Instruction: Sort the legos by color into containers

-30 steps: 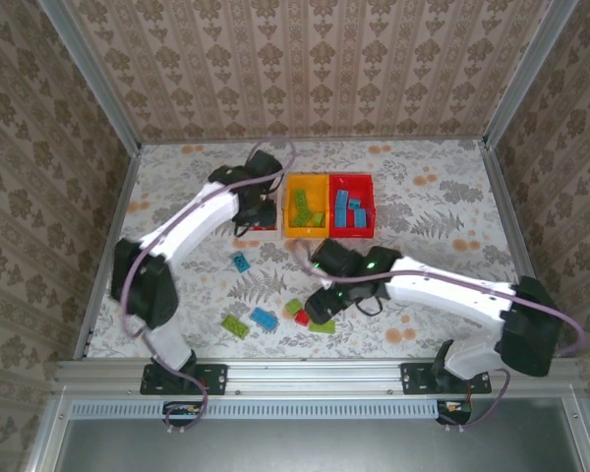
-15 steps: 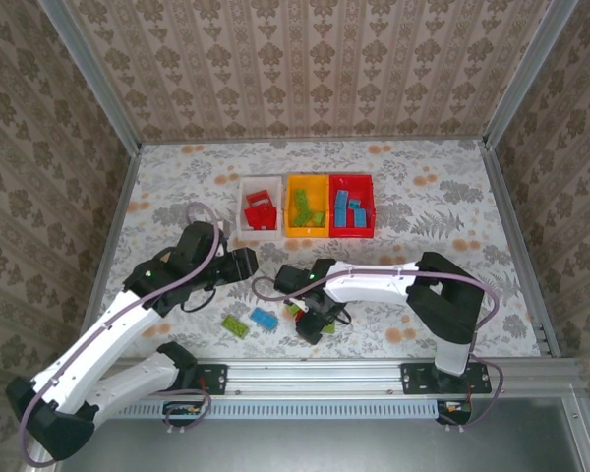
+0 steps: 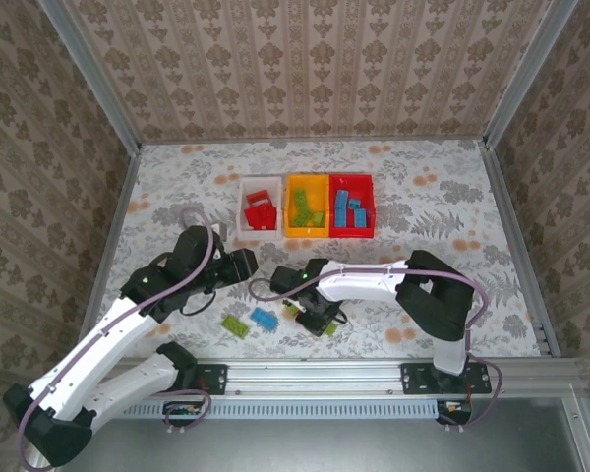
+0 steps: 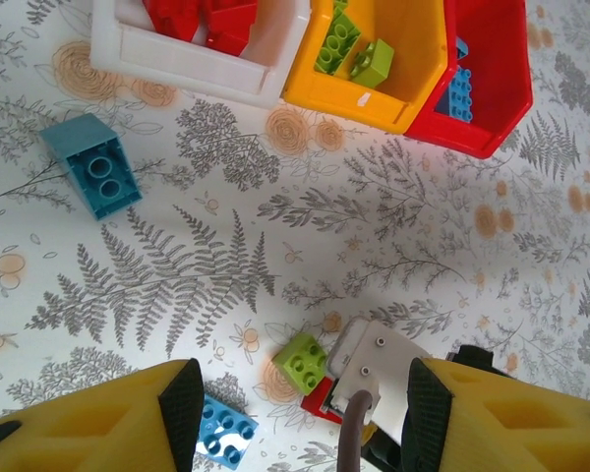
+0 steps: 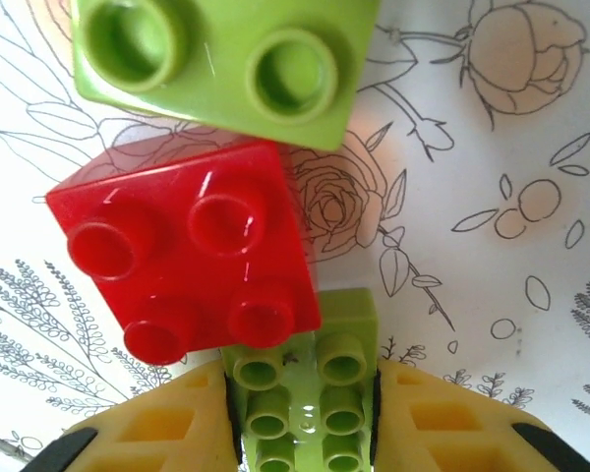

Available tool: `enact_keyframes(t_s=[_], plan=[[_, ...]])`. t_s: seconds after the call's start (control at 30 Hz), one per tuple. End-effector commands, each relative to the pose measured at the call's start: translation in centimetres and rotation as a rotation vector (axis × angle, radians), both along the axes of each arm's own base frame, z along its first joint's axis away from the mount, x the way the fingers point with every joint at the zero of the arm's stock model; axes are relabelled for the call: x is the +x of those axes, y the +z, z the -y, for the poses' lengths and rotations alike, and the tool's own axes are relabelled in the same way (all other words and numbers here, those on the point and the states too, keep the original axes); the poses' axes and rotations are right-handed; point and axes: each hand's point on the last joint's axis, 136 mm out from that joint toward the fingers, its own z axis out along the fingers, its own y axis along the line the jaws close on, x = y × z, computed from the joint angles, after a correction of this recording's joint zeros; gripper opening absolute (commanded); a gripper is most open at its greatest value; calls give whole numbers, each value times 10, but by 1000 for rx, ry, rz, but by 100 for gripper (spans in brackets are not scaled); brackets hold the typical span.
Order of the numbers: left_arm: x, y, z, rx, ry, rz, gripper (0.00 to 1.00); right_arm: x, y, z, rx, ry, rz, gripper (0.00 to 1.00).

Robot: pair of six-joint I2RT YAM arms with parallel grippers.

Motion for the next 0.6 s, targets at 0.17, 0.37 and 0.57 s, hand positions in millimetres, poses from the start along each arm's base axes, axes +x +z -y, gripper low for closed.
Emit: enact_keyframes(t_s=[0.17, 0.37, 0.57], plan=[[17, 13, 29, -35, -56, 36, 60, 54, 61, 46, 35, -233, 134, 27], [39, 27, 51, -19, -89, 90, 60, 147, 125, 31, 308, -482, 225, 27], [60, 45, 69, 21, -137, 164, 61, 256, 136, 14, 415, -712, 293, 27]])
